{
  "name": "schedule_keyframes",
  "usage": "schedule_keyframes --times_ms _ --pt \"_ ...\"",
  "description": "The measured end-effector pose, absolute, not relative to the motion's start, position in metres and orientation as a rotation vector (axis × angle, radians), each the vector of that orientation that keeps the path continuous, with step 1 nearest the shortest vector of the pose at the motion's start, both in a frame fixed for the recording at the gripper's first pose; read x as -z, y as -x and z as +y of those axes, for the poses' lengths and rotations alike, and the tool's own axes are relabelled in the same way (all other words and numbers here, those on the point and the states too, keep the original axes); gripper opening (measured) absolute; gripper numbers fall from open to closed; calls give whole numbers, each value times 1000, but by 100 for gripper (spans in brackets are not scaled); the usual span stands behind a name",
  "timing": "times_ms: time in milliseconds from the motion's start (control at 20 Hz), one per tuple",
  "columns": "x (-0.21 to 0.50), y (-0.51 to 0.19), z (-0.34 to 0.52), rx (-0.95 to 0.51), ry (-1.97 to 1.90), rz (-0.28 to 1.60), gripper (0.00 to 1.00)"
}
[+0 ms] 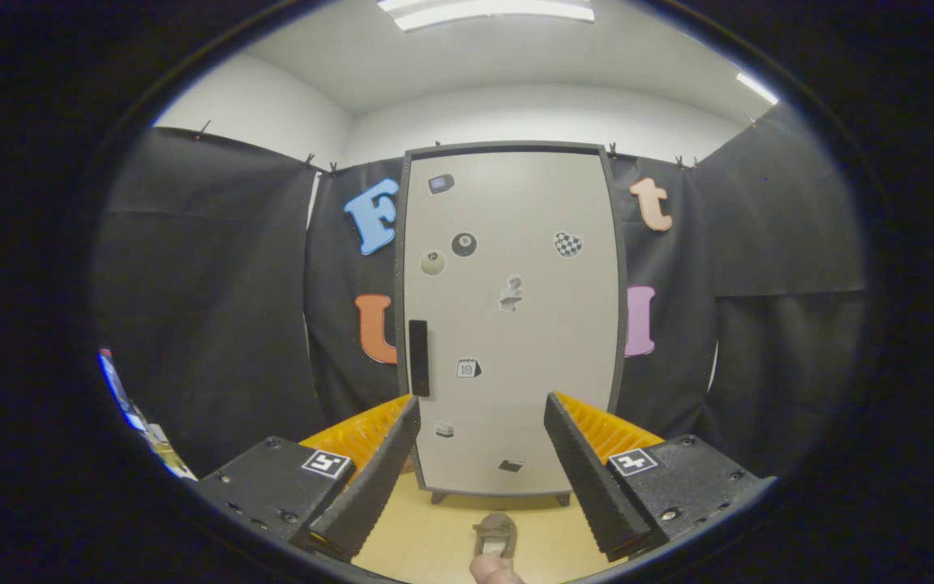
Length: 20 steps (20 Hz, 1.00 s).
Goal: Open the shoe cabinet door, grab the shoes and put them into the shoe cabinet, then close the shoe cabinet door.
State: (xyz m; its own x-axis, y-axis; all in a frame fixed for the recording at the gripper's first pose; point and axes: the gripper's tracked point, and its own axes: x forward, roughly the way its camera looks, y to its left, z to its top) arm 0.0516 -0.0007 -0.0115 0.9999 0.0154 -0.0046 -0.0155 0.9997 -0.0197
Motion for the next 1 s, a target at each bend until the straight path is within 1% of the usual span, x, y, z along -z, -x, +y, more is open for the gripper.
schedule_keyframes --times_ms 150,500,850,1000 --pt "16 -77 6 -3 31 8 100" --pt "23 -156 57 -71 47 6 100" --pt "31 -235 86 -64 7 31 100" --pt "27 -262 96 -63 -1 13 100"
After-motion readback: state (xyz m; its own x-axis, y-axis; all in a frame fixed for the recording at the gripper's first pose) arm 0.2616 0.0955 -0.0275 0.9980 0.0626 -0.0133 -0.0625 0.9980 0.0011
